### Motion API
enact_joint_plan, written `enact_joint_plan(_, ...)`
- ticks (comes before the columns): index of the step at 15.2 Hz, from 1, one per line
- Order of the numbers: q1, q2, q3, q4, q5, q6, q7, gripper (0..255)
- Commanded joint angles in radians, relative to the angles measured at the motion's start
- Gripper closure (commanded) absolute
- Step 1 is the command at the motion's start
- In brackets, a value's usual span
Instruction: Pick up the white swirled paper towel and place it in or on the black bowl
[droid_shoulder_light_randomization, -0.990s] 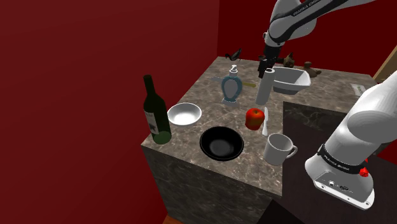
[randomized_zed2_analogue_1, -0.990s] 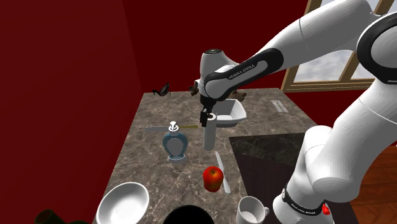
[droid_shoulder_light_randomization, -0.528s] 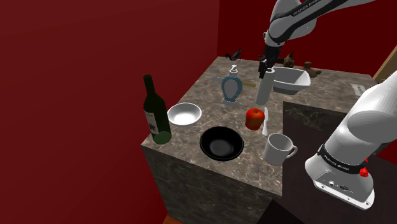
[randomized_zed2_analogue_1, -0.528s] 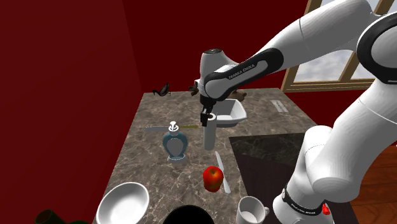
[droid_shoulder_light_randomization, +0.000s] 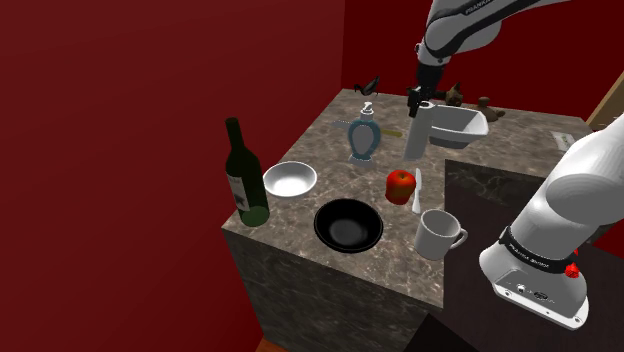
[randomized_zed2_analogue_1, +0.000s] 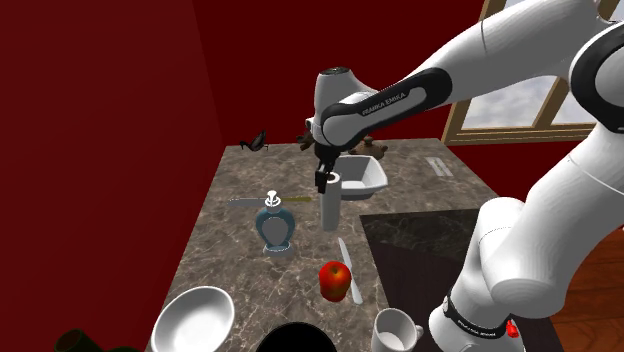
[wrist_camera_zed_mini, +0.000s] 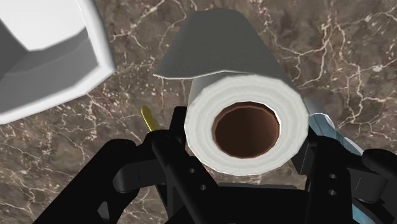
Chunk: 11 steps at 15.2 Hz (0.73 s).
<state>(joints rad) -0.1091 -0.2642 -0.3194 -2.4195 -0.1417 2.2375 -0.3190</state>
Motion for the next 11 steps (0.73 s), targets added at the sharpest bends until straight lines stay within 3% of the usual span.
enact_joint_plan(1,0.000,-0.014,0.003,0.013,-0.002,-0.027,0.001,255)
enact_joint_plan(11,0.000,-0.064,0.017,0.107,-0.003,-0.170,0.003,255)
